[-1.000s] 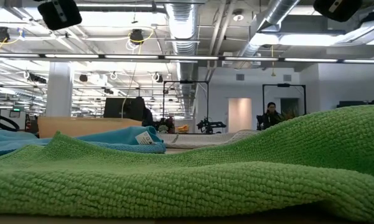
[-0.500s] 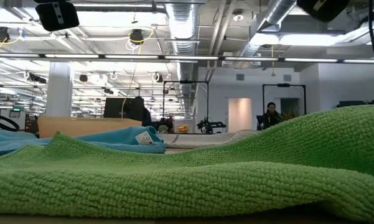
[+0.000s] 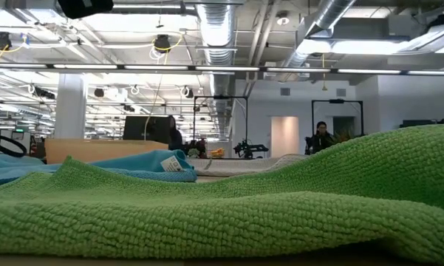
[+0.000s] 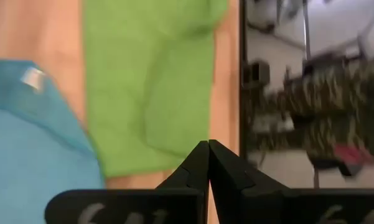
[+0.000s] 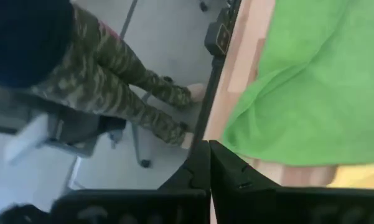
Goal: Fold microfiber towels
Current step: Fold the green microfiber towel
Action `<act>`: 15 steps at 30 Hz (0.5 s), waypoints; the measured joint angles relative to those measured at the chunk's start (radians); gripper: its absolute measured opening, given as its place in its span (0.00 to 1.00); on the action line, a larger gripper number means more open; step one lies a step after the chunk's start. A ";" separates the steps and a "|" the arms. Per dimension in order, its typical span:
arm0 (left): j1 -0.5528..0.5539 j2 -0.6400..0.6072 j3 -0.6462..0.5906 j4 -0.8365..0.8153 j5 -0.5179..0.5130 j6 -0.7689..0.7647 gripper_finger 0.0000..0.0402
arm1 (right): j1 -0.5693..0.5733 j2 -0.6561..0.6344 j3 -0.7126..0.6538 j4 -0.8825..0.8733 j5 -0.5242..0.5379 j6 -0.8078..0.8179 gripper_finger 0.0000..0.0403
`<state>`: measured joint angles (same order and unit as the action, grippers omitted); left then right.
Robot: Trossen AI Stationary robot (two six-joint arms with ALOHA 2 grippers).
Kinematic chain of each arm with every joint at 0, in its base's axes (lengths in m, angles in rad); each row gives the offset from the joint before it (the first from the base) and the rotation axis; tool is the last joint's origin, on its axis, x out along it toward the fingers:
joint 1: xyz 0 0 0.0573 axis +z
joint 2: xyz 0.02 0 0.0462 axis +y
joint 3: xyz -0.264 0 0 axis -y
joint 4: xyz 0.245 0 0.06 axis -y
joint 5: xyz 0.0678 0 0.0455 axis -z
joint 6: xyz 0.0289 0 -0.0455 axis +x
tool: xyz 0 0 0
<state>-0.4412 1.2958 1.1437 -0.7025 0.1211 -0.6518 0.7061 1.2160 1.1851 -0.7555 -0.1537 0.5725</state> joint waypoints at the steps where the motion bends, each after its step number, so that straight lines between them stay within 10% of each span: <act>1: -0.005 0.029 0.014 -0.001 0.022 0.014 0.00 | -0.003 0.000 0.000 -0.003 0.003 0.023 0.07; 15: 0.009 0.215 0.083 -0.026 0.173 -0.010 0.00 | -0.046 0.000 0.000 0.008 0.007 0.164 0.33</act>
<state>-0.4320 1.5105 1.2266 -0.7289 0.2939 -0.6617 0.6597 1.2160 1.1847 -0.7479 -0.1468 0.7361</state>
